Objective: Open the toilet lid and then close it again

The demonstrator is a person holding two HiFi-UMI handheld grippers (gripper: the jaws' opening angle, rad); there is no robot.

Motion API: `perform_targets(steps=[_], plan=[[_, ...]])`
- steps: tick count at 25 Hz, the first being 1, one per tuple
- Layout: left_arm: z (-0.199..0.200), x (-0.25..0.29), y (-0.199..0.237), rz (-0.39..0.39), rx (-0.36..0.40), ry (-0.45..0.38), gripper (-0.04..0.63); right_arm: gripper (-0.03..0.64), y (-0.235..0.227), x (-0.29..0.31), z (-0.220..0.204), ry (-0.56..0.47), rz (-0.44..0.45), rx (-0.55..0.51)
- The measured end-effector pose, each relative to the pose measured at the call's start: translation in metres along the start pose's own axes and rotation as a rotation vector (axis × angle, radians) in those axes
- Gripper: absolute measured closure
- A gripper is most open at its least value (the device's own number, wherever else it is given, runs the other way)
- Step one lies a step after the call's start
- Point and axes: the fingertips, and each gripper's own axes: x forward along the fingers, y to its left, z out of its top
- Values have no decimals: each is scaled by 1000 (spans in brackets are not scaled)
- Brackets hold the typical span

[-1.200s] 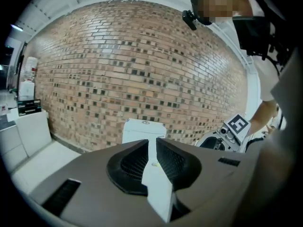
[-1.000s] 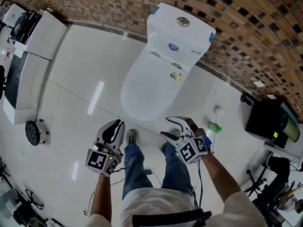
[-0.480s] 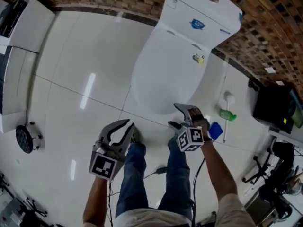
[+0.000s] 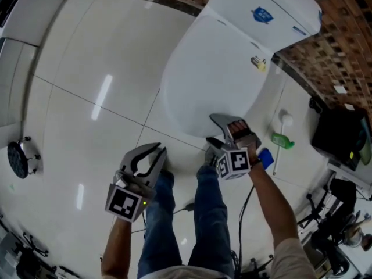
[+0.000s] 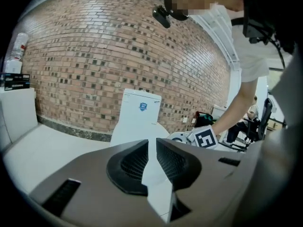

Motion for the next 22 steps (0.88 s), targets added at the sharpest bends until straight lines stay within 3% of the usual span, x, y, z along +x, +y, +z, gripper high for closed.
perform_targets(steps=[4,8,12,13,15,16,20,22], plan=[[-13,-2,1,31,-80,7,551,249,2,-4,3,0,-19,15],[-25,3,-2,15,-203,40,546,262,-5,-14,9,-31,23,66],[-44,10,-6,-41,-448,35,523,308,-23,-55,27,-113,45,104],[-47,15,-7,-68,-518,17,494,328,-29,-67,30,-135,44,125],[-50,28,-10,-141,-668,-32,339,347,-41,-88,33,-169,43,181],[-50,34,-11,-177,-733,-58,322,354,-46,-94,34,-182,44,203],[-47,62,-7,-255,-929,-151,322,354,-53,-105,36,-199,41,219],[-37,72,-11,-333,-978,-187,324,354,-54,-106,35,-203,41,242]])
